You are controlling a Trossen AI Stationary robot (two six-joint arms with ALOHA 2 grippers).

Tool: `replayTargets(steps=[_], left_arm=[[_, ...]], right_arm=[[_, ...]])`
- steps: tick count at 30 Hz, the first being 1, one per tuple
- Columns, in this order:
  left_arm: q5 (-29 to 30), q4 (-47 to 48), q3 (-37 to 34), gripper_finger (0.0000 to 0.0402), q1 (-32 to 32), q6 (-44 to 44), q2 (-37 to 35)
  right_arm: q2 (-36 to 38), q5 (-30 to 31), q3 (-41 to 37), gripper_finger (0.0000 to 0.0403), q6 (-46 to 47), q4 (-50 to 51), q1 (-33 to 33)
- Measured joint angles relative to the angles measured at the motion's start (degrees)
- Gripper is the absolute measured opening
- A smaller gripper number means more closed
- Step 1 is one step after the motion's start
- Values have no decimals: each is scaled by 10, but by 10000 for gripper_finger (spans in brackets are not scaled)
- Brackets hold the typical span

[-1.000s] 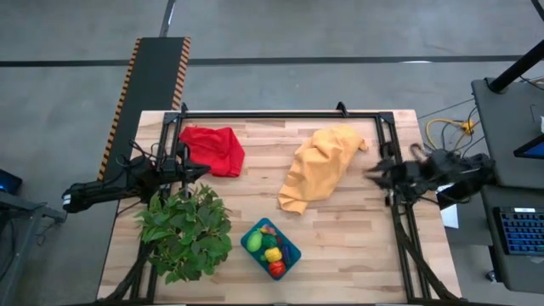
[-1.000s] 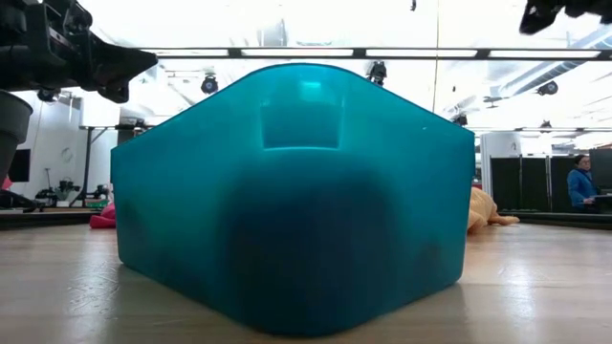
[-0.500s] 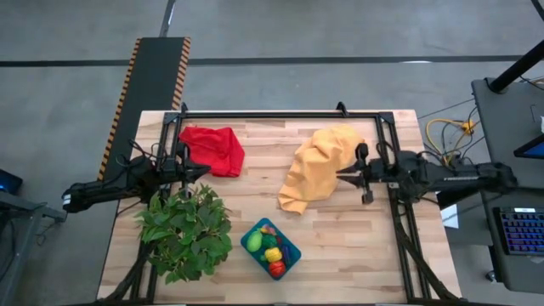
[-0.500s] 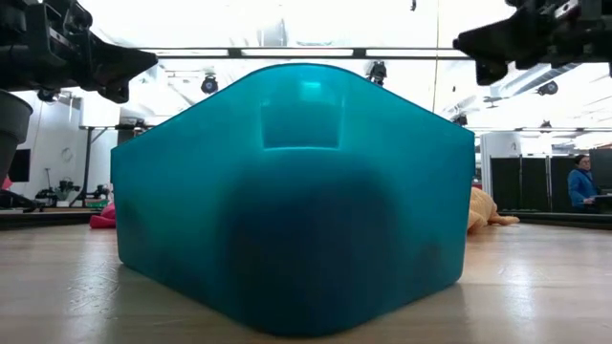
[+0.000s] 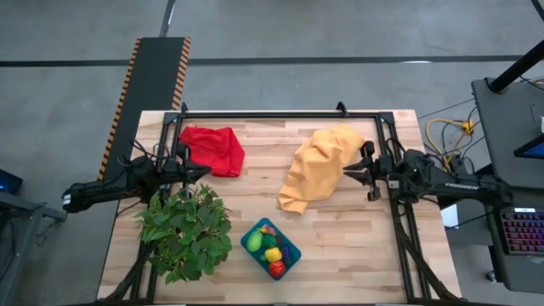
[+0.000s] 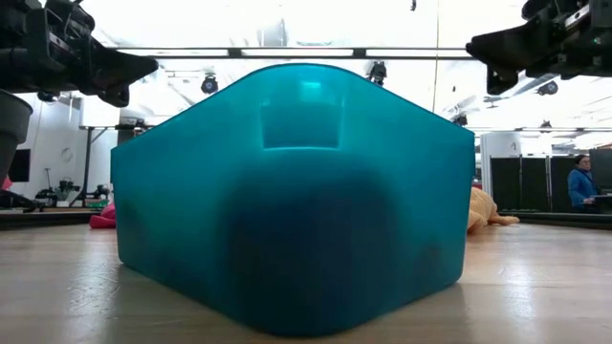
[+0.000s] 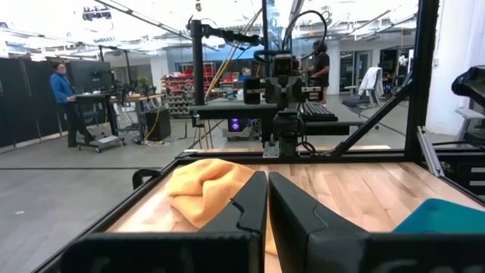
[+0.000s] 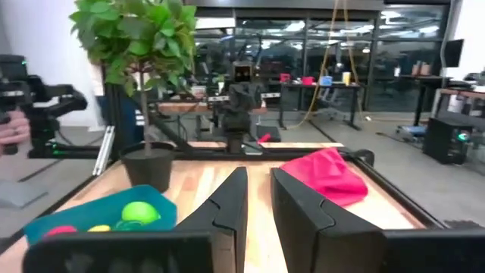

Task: Pick and placing Produce into tupperware
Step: Return to Home Position

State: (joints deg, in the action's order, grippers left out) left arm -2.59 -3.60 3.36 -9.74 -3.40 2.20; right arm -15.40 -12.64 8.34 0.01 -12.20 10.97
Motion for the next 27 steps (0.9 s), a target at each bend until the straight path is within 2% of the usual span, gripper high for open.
replayTargets(steps=[4, 10, 17, 27], left_arm=[[0, 0, 0, 0, 0, 0, 0], [0, -1, 0, 0, 0, 0, 0], [0, -1, 0, 0, 0, 0, 0], [0, 0, 0, 0, 0, 0, 0]], right_arm=[[18, 21, -7, 51, -3, 8, -31], [56, 103, 3, 52, -12, 99, -80], [110, 127, -13, 47, -16, 121, -114], [154, 139, -54, 9, -29, 126, -114]])
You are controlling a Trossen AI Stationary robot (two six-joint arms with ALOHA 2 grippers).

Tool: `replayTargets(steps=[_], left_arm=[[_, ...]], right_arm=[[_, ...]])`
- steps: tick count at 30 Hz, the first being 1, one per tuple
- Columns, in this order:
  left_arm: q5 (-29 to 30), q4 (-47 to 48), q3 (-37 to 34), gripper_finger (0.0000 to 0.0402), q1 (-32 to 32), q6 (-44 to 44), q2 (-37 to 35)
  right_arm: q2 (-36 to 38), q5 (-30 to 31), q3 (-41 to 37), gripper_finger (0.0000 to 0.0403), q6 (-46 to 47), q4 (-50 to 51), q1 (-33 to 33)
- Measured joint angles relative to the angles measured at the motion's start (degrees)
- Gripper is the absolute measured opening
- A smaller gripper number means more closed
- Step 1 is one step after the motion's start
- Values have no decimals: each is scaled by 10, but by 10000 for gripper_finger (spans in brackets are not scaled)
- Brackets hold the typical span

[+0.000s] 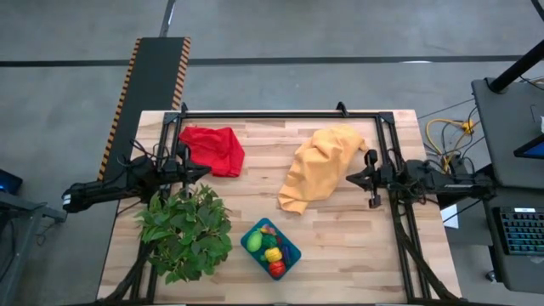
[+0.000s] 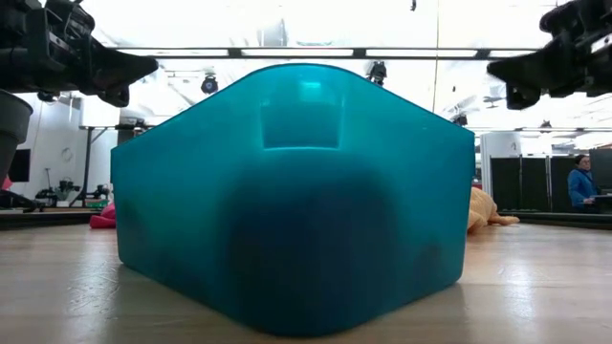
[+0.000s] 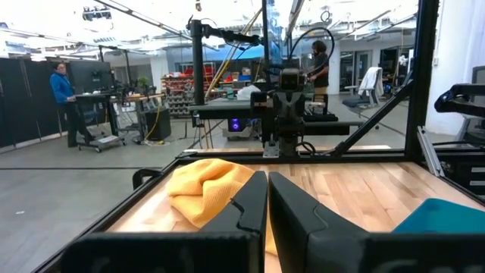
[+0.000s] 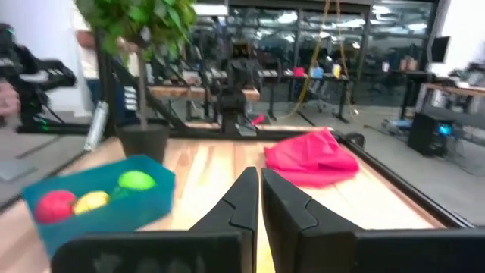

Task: Pick and placing Produce into tupperware
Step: Return to Home Position

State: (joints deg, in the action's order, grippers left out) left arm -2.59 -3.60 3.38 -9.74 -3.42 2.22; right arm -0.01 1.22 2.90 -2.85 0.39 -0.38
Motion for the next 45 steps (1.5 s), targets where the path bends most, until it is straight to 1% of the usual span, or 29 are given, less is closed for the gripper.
replayTargets(steps=[5, 18, 20, 27, 32, 35, 36, 38, 39, 45], left_arm=[[0, 0, -2, 0, 0, 0, 0], [-1, -1, -12, 0, 0, 2, 0], [-4, 0, -12, 0, 0, 16, 2], [-5, -4, -14, 0, 21, 21, 15], [28, -3, -15, 0, 58, 14, 21], [37, -3, -17, 0, 83, 8, 28], [53, -3, -19, 0, 91, 0, 30], [80, -1, -25, 0, 99, -3, 33], [85, 2, -28, 0, 102, -6, 33], [92, -10, -29, 0, 103, -18, 27]], right_arm=[[-1, 19, -17, 9, 11, 3, 0], [-1, 20, -14, 9, 29, 10, 0], [-2, 20, -14, 9, 30, 11, 0], [-1, 38, -14, 9, 30, 11, 0], [-1, 39, -13, 9, 30, 11, 0], [-1, 39, -13, 9, 29, 11, 0], [-1, 39, -13, 9, 26, 11, 0], [-1, 40, -13, 9, 23, 11, 0], [-1, 39, -13, 9, 23, 11, 0], [-2, 39, -13, 9, 6, 11, 0]])
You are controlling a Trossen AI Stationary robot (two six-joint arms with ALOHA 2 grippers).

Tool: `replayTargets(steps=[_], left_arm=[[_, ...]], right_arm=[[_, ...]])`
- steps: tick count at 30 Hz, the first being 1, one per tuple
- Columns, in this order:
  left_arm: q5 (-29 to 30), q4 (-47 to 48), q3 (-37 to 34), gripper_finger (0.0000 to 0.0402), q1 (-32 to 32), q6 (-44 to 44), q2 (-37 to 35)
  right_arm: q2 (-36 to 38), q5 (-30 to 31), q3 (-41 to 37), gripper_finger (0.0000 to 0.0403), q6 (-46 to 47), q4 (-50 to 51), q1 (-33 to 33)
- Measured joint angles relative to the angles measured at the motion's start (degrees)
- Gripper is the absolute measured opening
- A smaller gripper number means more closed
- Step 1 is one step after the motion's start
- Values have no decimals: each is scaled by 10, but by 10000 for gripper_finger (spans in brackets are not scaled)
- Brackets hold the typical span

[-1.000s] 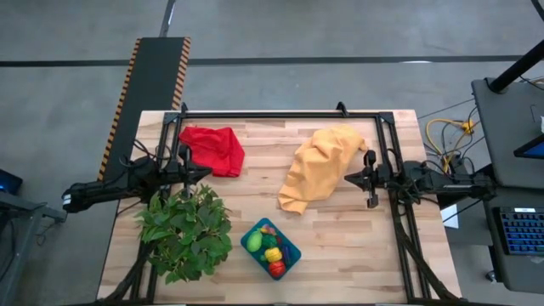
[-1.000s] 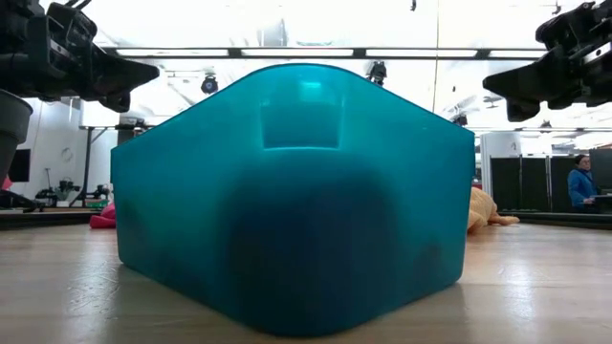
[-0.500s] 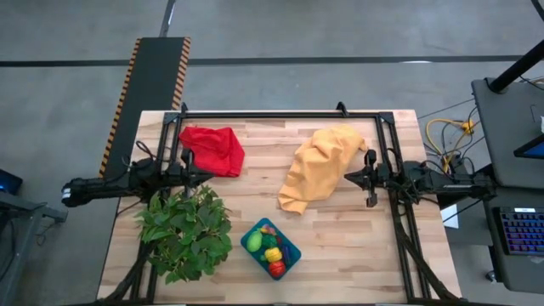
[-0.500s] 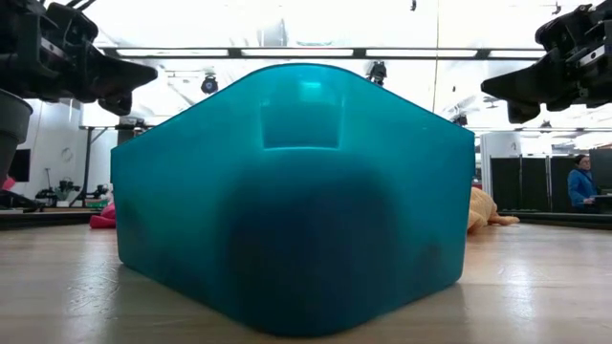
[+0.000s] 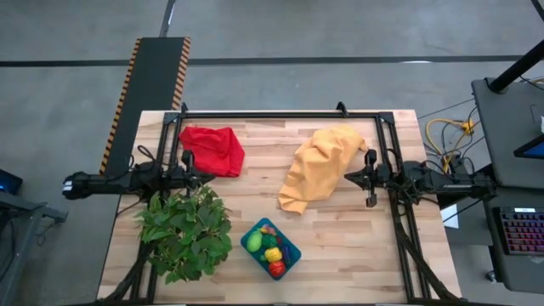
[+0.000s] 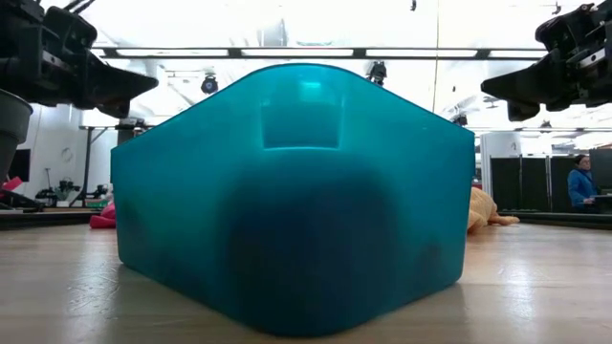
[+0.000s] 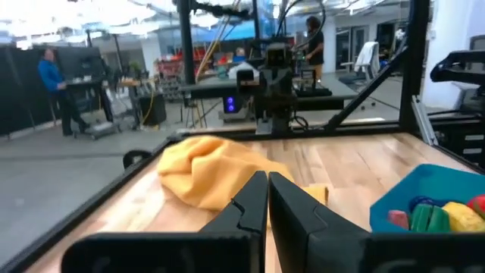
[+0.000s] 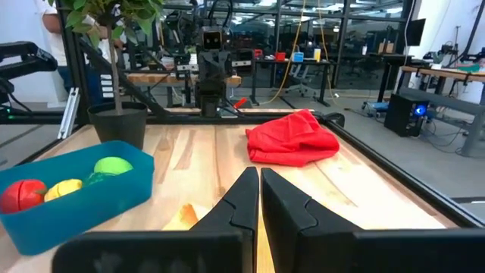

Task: Pick and placing Produce into tupperware
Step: Return to Home Position

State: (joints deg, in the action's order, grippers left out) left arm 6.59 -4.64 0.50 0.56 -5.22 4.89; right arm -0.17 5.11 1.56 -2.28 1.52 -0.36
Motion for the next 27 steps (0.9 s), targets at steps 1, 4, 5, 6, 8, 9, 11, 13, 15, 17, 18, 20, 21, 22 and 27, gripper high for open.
replayTargets(steps=[1, 4, 5, 6, 8, 9, 11, 13, 15, 17, 18, 20, 21, 22, 27], left_arm=[[-3, 0, 0, 0, 0, -8, -2], [-5, 18, 0, 0, 0, -17, -5], [-5, 16, 0, 0, 0, -18, -5], [-5, 15, 0, 0, 0, -17, -6], [-6, 17, 0, 0, 0, -12, -6], [-11, 22, 0, 0, 0, -12, -6], [-13, 27, -1, 0, 0, -12, -5], [-13, 27, -1, 0, 0, -12, -3], [-13, 27, -1, 0, 0, -12, -2], [-13, 26, -1, 0, -1, -12, -3], [-13, 26, -1, 0, -1, -12, -3], [-13, 26, -1, 0, 0, -12, -3], [-13, 26, -1, 0, 0, -12, -3], [-13, 26, -1, 0, 0, -12, -3], [-13, 26, -1, 0, 0, -12, -3]], right_arm=[[0, 0, 0, 9, -2, 0, 0], [0, 0, 0, 8, -3, 0, 0], [0, -1, 0, 8, -4, 0, 0], [0, -1, 0, 9, -8, 0, 0], [0, -6, 0, 8, -13, 0, 0], [0, -9, 0, 8, -13, 0, 0], [0, -10, 0, 9, -13, 1, 0], [-1, -10, 0, 9, -13, 1, 0], [-4, -10, 0, 8, -13, 1, 0], [-7, -4, 0, 9, -16, 0, 0], [-8, -1, 0, 9, -21, 0, 0], [-8, 1, 0, 9, -23, 0, 0], [-8, 0, 0, 9, -21, 0, 0], [-7, 0, 0, 8, -16, 0, 0], [-7, 0, 0, 9, 14, 0, 0]])
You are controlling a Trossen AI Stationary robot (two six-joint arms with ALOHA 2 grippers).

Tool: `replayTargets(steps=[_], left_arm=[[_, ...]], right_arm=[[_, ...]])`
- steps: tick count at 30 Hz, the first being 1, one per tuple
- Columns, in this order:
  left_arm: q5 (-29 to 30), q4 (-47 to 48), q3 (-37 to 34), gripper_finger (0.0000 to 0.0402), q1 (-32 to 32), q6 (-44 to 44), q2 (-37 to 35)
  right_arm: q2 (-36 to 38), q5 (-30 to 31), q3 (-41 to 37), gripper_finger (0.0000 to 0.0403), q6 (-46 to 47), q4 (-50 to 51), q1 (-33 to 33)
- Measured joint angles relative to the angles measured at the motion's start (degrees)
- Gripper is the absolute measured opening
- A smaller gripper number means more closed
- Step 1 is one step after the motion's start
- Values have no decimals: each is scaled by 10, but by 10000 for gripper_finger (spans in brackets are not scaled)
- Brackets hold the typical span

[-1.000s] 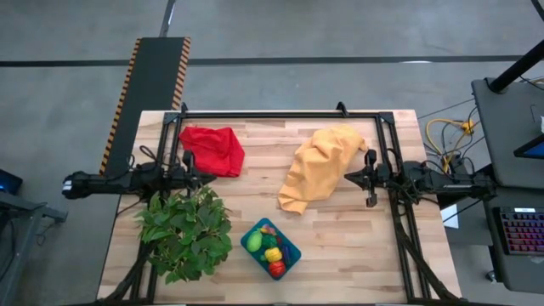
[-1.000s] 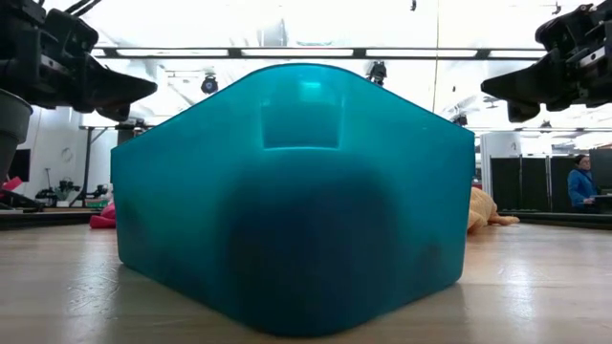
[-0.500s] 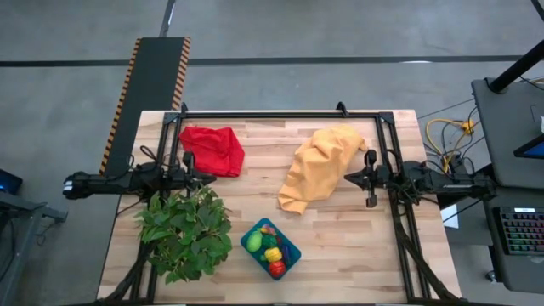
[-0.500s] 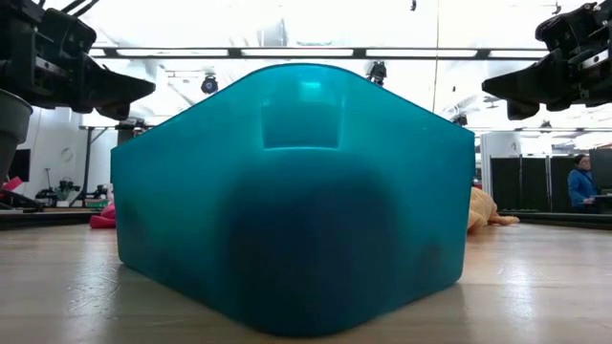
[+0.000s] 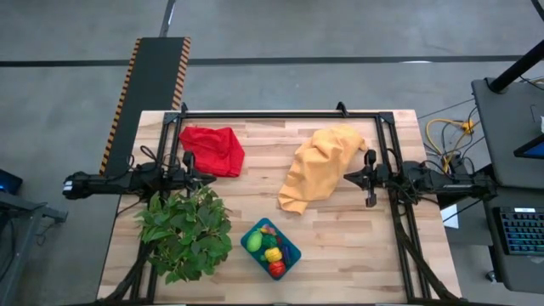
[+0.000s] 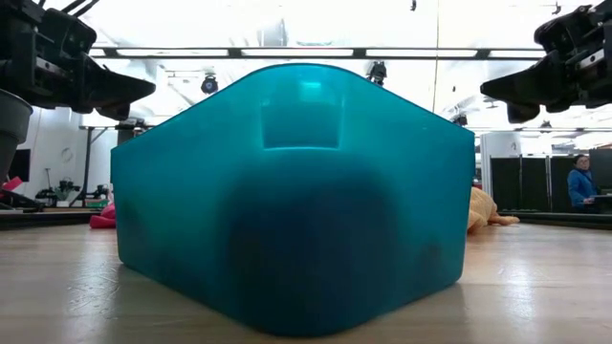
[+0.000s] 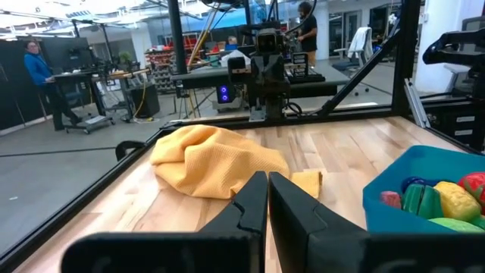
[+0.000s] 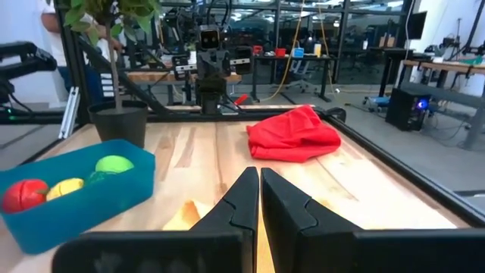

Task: Pick and placing Produce into tupperware
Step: Return to Home Position

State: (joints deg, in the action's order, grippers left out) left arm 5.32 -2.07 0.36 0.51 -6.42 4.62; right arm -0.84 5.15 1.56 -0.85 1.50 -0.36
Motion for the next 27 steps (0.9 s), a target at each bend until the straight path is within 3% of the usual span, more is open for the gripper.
replayTargets(steps=[9, 27], left_arm=[[0, 0, 0, 0, 0, 0, 1], [1, -1, 0, 0, 0, 0, 2]], right_arm=[[-1, -1, 0, 9, 96, 0, 0], [-1, -1, 0, 9, 99, 0, 0]])
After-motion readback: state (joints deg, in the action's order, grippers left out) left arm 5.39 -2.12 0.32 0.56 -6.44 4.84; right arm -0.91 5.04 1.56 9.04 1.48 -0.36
